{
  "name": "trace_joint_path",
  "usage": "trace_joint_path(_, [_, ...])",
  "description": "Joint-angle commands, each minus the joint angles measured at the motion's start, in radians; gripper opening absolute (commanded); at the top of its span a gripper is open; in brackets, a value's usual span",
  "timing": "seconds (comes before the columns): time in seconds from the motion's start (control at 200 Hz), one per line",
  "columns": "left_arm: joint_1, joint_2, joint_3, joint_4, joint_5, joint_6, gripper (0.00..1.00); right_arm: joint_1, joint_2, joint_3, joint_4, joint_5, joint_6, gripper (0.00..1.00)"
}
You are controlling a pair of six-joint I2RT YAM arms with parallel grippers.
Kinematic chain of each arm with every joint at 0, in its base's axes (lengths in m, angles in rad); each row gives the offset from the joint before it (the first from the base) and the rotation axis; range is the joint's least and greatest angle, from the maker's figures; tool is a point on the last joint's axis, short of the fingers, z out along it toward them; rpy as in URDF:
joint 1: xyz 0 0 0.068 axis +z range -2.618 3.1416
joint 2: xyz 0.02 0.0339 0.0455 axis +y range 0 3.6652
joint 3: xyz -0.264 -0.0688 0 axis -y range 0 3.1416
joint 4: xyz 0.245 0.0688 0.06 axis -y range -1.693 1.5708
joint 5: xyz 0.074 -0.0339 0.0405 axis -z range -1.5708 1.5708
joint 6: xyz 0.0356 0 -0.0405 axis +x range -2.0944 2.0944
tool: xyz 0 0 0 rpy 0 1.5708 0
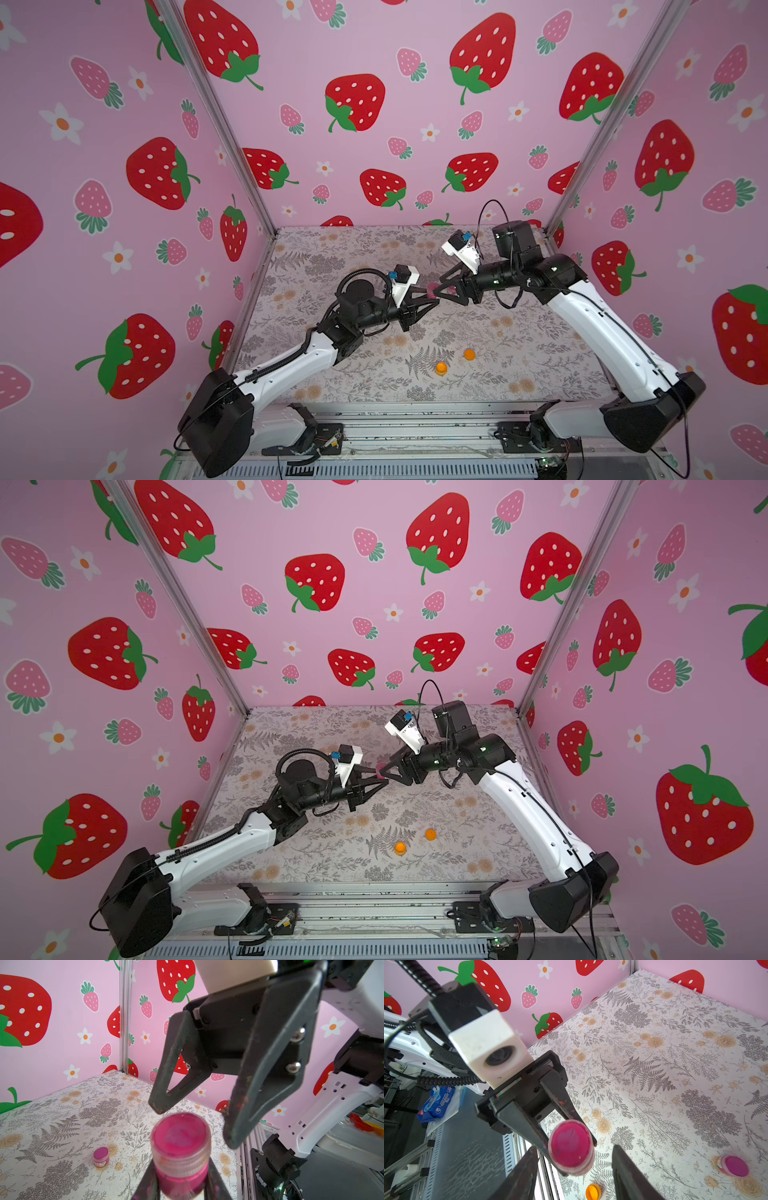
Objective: Close the paint jar lid
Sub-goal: Screw the lid onto the paint jar.
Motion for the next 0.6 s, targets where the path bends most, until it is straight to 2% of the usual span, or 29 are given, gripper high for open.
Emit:
trace_joint_path(0.0, [-0.002, 0.007, 0.028, 0.006, 0.025, -0.001, 0.22, 0.011, 0.017, 0.009, 0.001, -0.019, -0.001, 0.55])
trace_joint_path(0.145, [-0.003, 0.008, 0.029, 0.002, 0.023, -0.001, 0.22, 0.023, 0.023, 0.005, 0.001, -0.009, -0.002, 0.53])
trace_joint_path(0.18, [-0.002, 0.007, 0.03, 0.002, 0.023, -0.001, 0.22, 0.025, 0.024, 0.004, 0.0, -0.005, -0.001, 0.48])
trace_joint_path(0.44, [-0.002, 0.008, 0.04, -0.011, 0.005, 0.003, 0.22, 0.041, 0.023, -0.019, 0.033, 0.006, 0.006, 0.36])
trace_joint_path(0.595, [-0.002, 0.011, 0.059, -0.011, -0.069, 0.01, 0.21, 0.061, 0.007, -0.09, 0.109, 0.039, 0.066, 0.29])
